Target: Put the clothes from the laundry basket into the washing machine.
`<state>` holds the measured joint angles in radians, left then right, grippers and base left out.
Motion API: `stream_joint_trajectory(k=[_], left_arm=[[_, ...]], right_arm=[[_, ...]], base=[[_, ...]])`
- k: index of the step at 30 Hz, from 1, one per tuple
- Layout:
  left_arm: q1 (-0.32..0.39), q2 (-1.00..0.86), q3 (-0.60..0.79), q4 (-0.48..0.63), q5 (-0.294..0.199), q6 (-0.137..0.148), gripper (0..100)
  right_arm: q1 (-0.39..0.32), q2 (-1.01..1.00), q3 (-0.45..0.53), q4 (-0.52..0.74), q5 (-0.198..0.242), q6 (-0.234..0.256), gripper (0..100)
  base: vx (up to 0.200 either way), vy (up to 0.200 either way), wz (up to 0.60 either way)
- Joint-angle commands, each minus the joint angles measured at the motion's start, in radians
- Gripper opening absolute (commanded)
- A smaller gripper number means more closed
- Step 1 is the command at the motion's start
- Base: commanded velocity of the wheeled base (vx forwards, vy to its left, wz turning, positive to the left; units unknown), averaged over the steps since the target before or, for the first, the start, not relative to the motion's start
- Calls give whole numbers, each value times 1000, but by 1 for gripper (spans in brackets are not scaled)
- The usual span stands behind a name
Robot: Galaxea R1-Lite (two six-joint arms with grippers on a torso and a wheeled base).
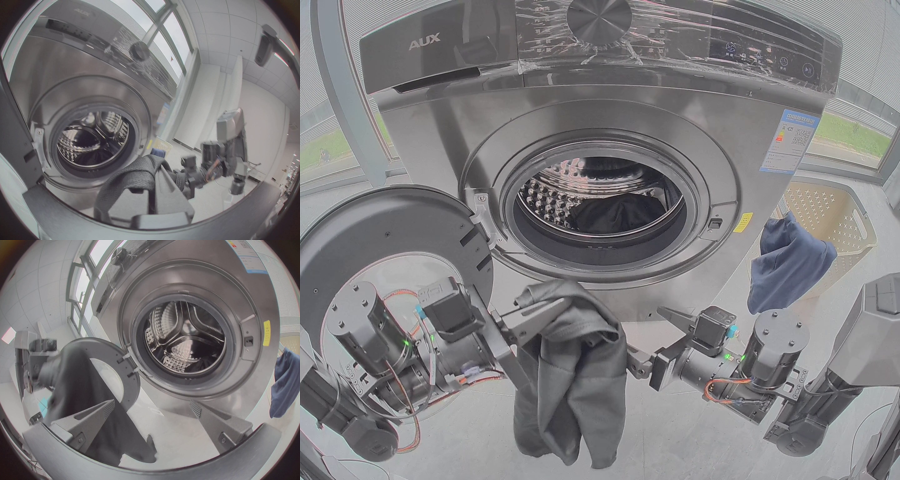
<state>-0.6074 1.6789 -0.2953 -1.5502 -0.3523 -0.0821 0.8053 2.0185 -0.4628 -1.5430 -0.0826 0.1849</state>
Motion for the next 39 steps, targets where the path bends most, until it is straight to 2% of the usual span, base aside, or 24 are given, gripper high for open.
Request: stream_joint_trajectory(k=[1, 4, 15, 27, 39], left_arm=[[5, -10, -71, -1, 47, -28, 0], [5, -8, -90, -1, 65, -36, 0], [6, -2, -108, -1, 78, -38, 0], [2, 1, -114, -1, 84, -39, 0], [6, 22, -116, -1, 87, -38, 0]], right_arm=[[-8, -11, 61, 0, -2, -1, 100], [-9, -11, 72, 0, -2, -1, 100], [-9, -6, 73, 0, -5, -2, 100], [-25, 12, -14, 0, -5, -18, 100], [21, -14, -4, 0, 7, -16, 100]], base=[[0, 0, 0], [0, 0, 0], [0, 0, 0], [0, 0, 0], [0, 0, 0]])
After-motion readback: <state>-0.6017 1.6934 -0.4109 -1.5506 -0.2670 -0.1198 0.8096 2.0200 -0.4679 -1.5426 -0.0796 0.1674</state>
